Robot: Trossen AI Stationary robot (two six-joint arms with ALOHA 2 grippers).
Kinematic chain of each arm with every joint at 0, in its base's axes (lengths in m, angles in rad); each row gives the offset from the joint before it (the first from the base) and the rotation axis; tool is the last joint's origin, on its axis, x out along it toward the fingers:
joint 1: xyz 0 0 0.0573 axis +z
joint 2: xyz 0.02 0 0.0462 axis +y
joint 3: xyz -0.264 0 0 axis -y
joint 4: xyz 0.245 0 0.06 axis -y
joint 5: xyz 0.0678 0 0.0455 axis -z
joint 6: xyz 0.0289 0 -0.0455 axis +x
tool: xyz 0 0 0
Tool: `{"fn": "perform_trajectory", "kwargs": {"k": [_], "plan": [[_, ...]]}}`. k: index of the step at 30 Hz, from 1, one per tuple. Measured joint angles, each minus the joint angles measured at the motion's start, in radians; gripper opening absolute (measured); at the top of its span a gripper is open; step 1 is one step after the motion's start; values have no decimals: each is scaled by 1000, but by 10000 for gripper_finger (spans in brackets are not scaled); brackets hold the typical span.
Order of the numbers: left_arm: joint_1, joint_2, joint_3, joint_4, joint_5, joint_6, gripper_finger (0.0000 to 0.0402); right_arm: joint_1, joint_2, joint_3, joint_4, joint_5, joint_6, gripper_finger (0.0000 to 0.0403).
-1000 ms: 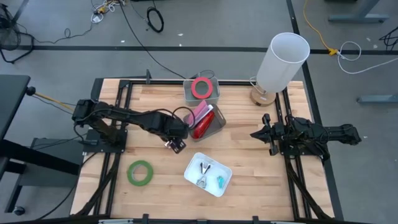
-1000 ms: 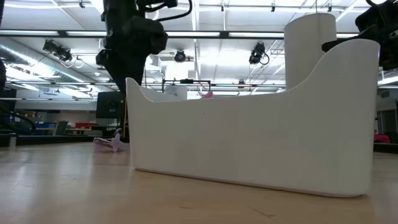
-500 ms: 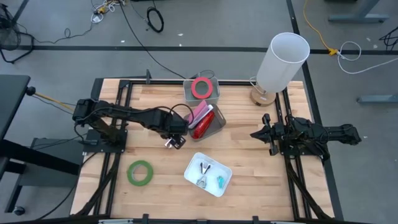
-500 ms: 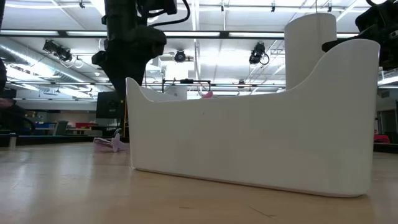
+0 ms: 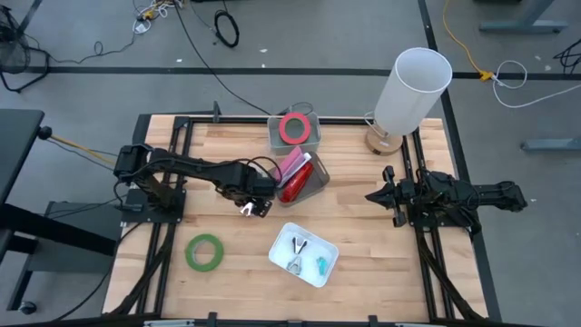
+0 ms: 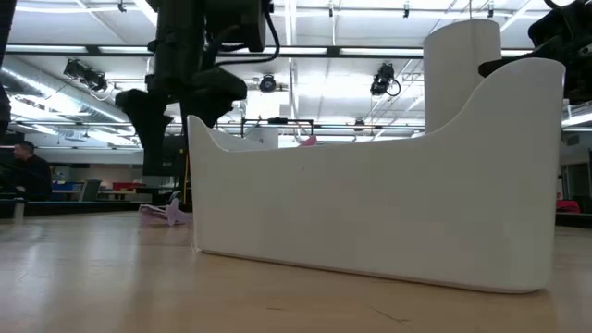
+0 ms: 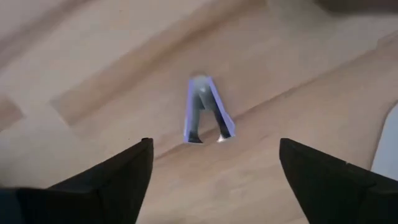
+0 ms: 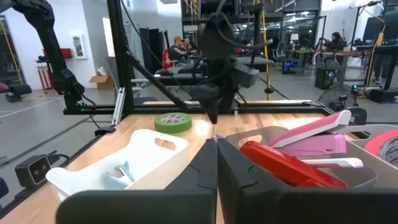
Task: Pick and place Stapler, Stapler remover, tape
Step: Put the purple staple remover into the white bin
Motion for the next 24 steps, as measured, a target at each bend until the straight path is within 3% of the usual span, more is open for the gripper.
{"fn": "perform_trajectory", "kwargs": {"k": [15,24], "plan": [[19,0,-198,226,46,-45,361,0,0,0,-1,0,0,2],[40,0,-252,321,47,-54,360,0,0,0,-1,0,0,2]]}}
